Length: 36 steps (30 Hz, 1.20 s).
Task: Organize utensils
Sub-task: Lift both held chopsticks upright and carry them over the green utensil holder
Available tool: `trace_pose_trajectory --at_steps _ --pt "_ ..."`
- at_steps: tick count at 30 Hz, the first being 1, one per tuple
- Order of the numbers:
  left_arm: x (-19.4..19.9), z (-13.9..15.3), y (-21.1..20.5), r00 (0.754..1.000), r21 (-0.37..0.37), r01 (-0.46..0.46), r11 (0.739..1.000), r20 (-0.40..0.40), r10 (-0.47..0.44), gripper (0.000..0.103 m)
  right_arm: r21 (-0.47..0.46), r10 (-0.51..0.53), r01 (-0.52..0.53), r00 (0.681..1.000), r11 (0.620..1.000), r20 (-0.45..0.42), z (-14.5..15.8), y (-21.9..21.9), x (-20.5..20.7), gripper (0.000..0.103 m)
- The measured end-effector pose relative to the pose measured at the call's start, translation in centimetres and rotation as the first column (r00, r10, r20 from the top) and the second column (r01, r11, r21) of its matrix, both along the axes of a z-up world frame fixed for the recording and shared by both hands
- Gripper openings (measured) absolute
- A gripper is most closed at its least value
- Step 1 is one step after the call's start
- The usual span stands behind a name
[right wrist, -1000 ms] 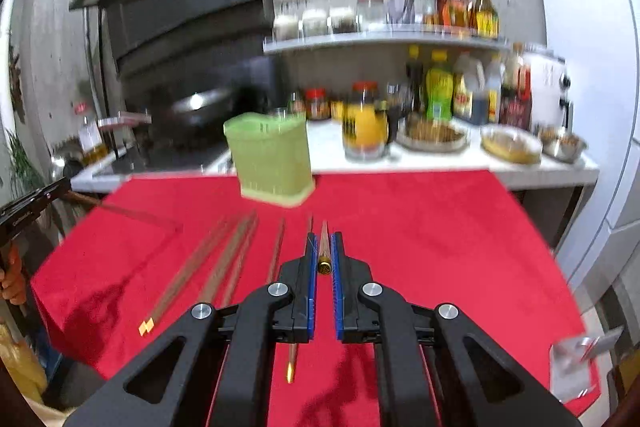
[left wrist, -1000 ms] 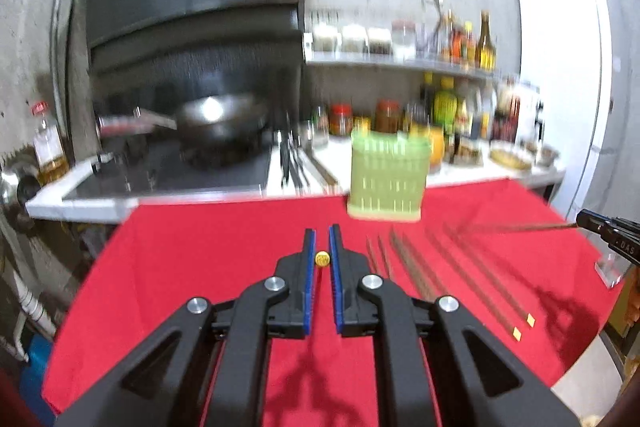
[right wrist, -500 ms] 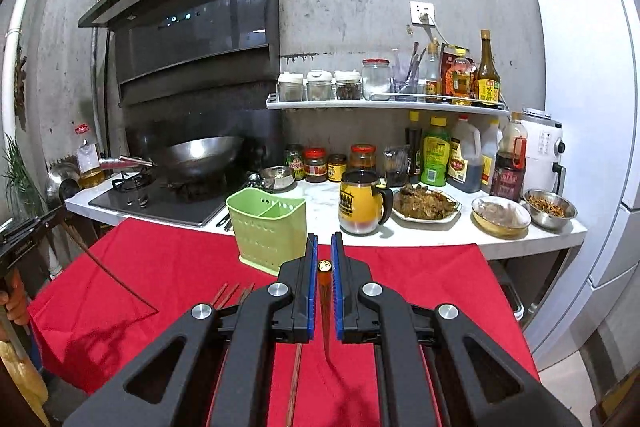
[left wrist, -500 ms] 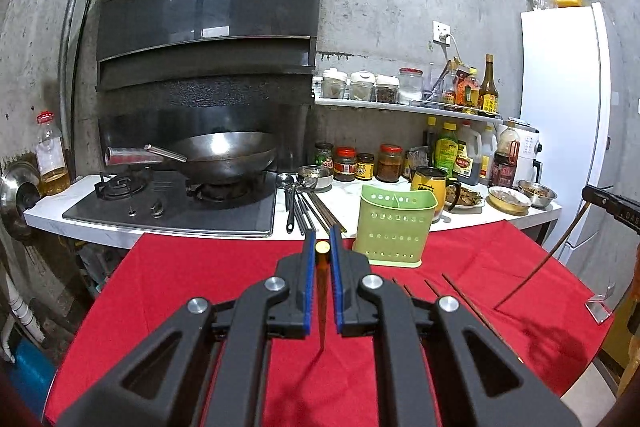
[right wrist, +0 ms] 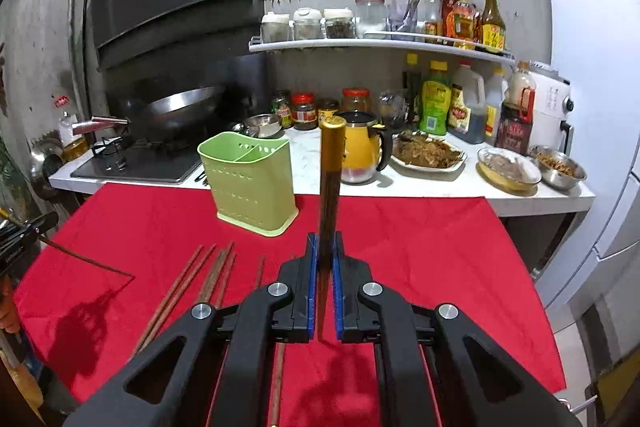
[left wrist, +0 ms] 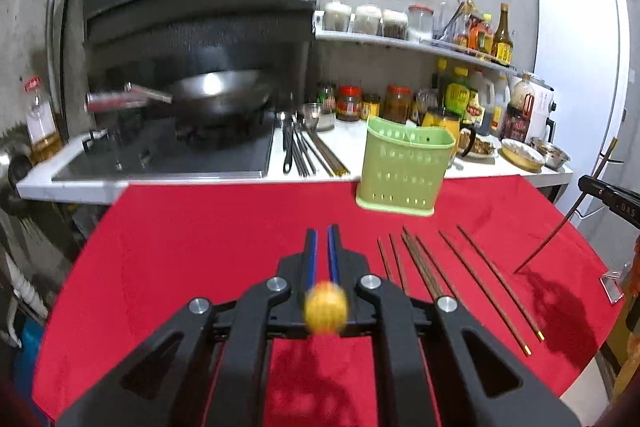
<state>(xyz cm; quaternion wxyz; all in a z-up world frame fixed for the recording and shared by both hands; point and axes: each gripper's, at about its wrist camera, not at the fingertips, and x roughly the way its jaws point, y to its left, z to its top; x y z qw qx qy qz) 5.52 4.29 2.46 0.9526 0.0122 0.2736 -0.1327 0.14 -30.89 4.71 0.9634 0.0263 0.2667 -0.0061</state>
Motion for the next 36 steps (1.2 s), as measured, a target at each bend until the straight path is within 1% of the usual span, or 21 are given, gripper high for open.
trace_pose_trajectory --at_steps 4,9,12,14,17,19,21,23,25,26,29,32,35,36 --pt "-0.3 0.8 0.2 1.0 -0.003 0.019 1.0 0.024 -0.019 0.005 -0.019 0.01 -0.01 1.0 1.0 0.011 0.4 0.5 0.0 0.006" --pt "0.4 2.6 0.1 0.998 0.007 0.031 0.999 0.051 -0.031 0.005 -0.002 0.03 -0.03 0.998 1.0 0.053 1.9 0.4 1.2 0.006" --pt "1.8 4.9 -0.7 0.994 0.005 0.04 0.999 0.097 -0.04 0.005 -0.016 0.058 -0.057 0.992 0.998 0.109 4.1 1.3 2.9 0.006" --pt "3.0 7.0 -1.5 0.988 -0.012 0.063 0.998 0.143 -0.06 0.005 -0.029 0.078 -0.075 0.985 0.997 0.153 5.9 2.0 4.1 0.006" --pt "5.0 10.4 -3.5 0.971 -0.028 0.114 0.993 0.215 -0.105 0.005 -0.049 0.103 -0.094 0.964 0.994 0.243 9.3 3.5 6.4 0.007" --pt "6.3 12.1 -5.2 0.958 -0.027 0.138 0.99 0.257 -0.126 0.005 -0.062 0.107 -0.093 0.953 0.994 0.284 10.7 4.1 7.7 0.007" --pt "7.8 13.0 -7.0 0.949 -0.01 0.143 0.99 0.287 -0.134 0.005 -0.066 0.104 -0.087 0.945 0.994 0.311 11.3 4.5 9.6 0.007" --pt "9.9 12.6 -9.0 0.947 0.012 0.158 0.987 0.283 -0.155 0.005 -0.045 0.111 -0.102 0.945 0.994 0.309 11.0 4.5 11.4 0.007" --pt "12.2 11.2 -10.8 0.953 0.017 0.182 0.983 0.243 -0.181 0.005 -0.018 0.12 -0.12 0.951 0.993 0.284 9.6 4.5 13.4 0.007" --pt "13.6 10.1 -11.5 0.958 0.008 0.2 0.98 0.209 -0.197 0.005 -0.009 0.124 -0.126 0.955 0.992 0.27 8.9 4.4 14.1 0.007" --pt "15.9 7.4 -13.0 0.966 0.018 0.218 0.976 0.14 -0.219 0.005 -0.001 0.141 -0.144 0.968 0.99 0.206 5.9 4.6 16.3 0.007" --pt "17.7 5.1 -14.1 0.972 0.05 0.215 0.975 0.09 -0.219 0.005 -0.014 0.152 -0.152 0.974 0.988 0.168 3.9 5.1 17.3 0.007" --pt "19.0 3.9 -14.3 0.975 0.049 0.214 0.976 0.056 -0.216 0.005 -0.021 0.142 -0.14 0.977 0.99 0.157 2.8 4.9 17.9 0.009" --pt "19.2 3.9 -14.2 0.978 0.045 0.201 0.979 0.053 -0.203 0.006 -0.019 0.136 -0.134 0.978 0.991 0.156 2.8 4.8 17.8 0.014"
